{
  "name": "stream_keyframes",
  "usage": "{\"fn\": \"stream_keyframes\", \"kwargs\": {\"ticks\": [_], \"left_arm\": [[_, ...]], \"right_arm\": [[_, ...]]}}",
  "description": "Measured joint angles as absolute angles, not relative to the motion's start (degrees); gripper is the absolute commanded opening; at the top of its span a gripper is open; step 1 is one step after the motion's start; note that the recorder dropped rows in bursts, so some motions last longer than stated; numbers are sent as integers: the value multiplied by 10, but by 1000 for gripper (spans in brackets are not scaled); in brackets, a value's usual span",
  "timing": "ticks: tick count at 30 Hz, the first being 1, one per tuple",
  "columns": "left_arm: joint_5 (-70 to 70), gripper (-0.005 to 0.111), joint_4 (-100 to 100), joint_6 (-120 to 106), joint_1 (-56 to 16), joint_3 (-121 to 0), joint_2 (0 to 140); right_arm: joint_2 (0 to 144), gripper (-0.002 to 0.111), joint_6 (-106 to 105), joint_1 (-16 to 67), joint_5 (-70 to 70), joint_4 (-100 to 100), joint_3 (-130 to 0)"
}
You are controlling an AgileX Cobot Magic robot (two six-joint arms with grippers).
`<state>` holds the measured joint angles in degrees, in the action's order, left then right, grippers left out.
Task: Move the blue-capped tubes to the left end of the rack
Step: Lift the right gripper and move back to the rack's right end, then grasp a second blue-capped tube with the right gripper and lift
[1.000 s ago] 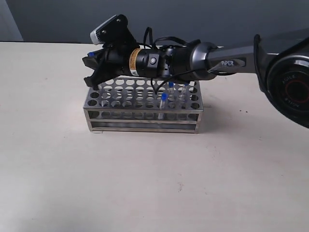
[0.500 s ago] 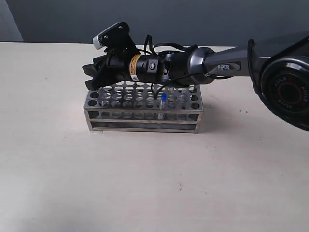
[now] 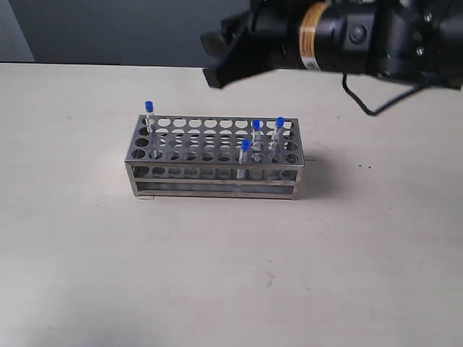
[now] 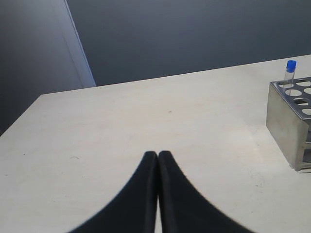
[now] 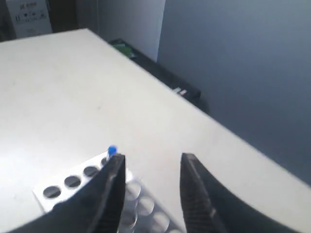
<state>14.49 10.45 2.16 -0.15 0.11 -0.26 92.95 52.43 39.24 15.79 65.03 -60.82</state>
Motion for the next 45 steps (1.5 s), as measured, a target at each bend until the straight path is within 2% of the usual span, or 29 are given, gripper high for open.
{"fn": "stream_keyframes", "kwargs": {"ticks": [9, 23, 36, 39, 43, 45], "left_arm": [[145, 0, 104, 22, -2, 1, -3], [145, 0, 104, 22, -2, 1, -3], [145, 0, 104, 22, -2, 1, -3], [145, 0, 104, 22, -2, 1, -3], [145, 0, 104, 22, -2, 1, -3], [145, 0, 104, 22, -2, 1, -3]], "right_arm": [[926, 37, 361, 366, 253, 487, -452], [1019, 37, 227, 363, 324, 339, -439], [1077, 37, 214, 363, 343, 318, -439], [1085, 29, 212, 363, 352, 309, -439], [1086, -1, 212, 363, 356, 301, -439], [1083, 0, 212, 363, 362, 300, -439]]}}
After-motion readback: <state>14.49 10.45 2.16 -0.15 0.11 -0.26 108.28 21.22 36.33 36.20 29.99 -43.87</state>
